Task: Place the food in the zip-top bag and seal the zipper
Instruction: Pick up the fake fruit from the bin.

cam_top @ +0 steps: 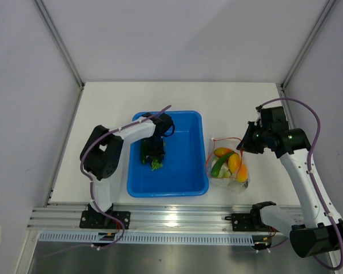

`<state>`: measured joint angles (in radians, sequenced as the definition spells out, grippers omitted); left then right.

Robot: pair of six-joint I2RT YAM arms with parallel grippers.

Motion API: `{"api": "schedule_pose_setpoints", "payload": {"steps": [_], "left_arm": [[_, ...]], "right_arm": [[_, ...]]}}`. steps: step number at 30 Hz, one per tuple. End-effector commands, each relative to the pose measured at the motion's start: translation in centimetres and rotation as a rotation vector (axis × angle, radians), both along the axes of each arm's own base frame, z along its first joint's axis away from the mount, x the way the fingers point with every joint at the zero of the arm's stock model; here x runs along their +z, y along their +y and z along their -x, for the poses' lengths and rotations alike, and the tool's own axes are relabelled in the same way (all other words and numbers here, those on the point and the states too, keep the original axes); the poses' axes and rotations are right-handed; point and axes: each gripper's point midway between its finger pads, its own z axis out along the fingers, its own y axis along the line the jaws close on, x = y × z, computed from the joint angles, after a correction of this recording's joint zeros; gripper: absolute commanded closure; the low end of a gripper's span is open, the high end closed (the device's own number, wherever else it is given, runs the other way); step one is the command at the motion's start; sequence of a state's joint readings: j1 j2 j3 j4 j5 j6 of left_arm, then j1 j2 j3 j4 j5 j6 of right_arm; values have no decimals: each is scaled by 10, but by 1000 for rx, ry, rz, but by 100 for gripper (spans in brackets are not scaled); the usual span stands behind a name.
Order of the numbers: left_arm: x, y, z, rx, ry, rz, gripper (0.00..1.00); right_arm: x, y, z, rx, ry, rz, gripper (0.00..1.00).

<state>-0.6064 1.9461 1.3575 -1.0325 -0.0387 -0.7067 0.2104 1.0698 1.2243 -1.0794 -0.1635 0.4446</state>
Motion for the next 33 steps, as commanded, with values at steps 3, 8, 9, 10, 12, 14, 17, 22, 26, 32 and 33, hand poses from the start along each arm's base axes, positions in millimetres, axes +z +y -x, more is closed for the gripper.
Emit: {"api": "schedule_pose_setpoints", "payload": {"steps": [3,8,9,10,12,14,17,22,26,32,33], "left_arm": [[76,-28,-26,-21,-196,174,92],[136,-38,-26,-59,-294,277,100],[148,-38,-25,-67,-313,292,99],[167,-43,-30,-81,-358,320,100],[181,-44,-24,-99,-366,336,100],[211,-55,-22,-134,-412,415,99],[251,-77,-11,-212,-444,577,99],[297,-105,14,-326,-456,764,100],[330,-130,42,-444,-415,935,99],[332,-151,95,-657,-286,1043,99],[331,-153,102,-675,-259,1060,99]], "right_arm": [[6,-1,-3,-15,-37,-2,100],[6,1,-5,-15,-37,-6,100],[6,1,-5,-15,-37,-7,100],[6,1,-6,-18,-36,-8,100],[5,2,-6,-16,-31,-8,100],[5,2,-6,-18,-32,-8,100],[4,3,-6,-14,-29,-7,100],[3,4,-7,-16,-28,-4,100],[2,3,-7,-21,-24,0,100],[4,5,-7,-13,-33,-4,100],[5,5,-7,-16,-33,-5,100]]}}
